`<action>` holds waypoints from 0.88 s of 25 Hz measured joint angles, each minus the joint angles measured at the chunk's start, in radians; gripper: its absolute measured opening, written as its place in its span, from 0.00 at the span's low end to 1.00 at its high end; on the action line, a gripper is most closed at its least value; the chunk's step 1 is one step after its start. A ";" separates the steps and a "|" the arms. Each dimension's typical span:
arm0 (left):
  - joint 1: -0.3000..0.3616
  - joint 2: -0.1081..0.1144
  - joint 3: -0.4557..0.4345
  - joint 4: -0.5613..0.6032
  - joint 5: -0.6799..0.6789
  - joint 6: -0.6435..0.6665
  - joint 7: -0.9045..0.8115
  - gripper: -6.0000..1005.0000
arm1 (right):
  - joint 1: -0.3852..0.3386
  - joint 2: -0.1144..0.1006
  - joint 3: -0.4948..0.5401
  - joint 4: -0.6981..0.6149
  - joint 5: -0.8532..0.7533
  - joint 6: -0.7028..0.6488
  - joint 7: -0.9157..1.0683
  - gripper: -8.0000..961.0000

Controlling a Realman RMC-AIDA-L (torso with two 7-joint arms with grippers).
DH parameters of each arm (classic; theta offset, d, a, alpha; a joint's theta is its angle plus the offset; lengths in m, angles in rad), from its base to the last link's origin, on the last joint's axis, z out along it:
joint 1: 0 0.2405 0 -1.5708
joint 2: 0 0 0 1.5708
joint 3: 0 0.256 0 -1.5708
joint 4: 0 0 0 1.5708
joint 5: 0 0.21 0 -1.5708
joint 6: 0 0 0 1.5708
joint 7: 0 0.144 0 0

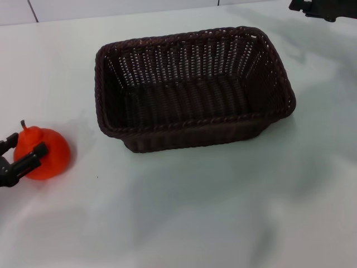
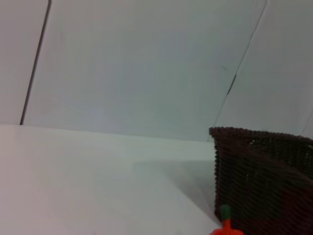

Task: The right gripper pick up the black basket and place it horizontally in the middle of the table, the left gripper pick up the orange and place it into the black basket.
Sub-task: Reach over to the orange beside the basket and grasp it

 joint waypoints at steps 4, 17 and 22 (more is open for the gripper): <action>-0.002 -0.001 -0.007 -0.001 0.002 0.011 0.003 0.83 | -0.002 0.000 0.000 0.001 0.000 0.000 -0.002 0.83; -0.007 -0.003 0.001 -0.003 0.004 -0.027 0.002 0.38 | -0.012 0.004 0.000 0.012 0.000 0.002 -0.003 0.83; -0.007 0.006 -0.005 -0.006 0.004 -0.168 0.001 0.33 | -0.017 0.006 0.006 0.015 0.002 0.005 -0.004 0.83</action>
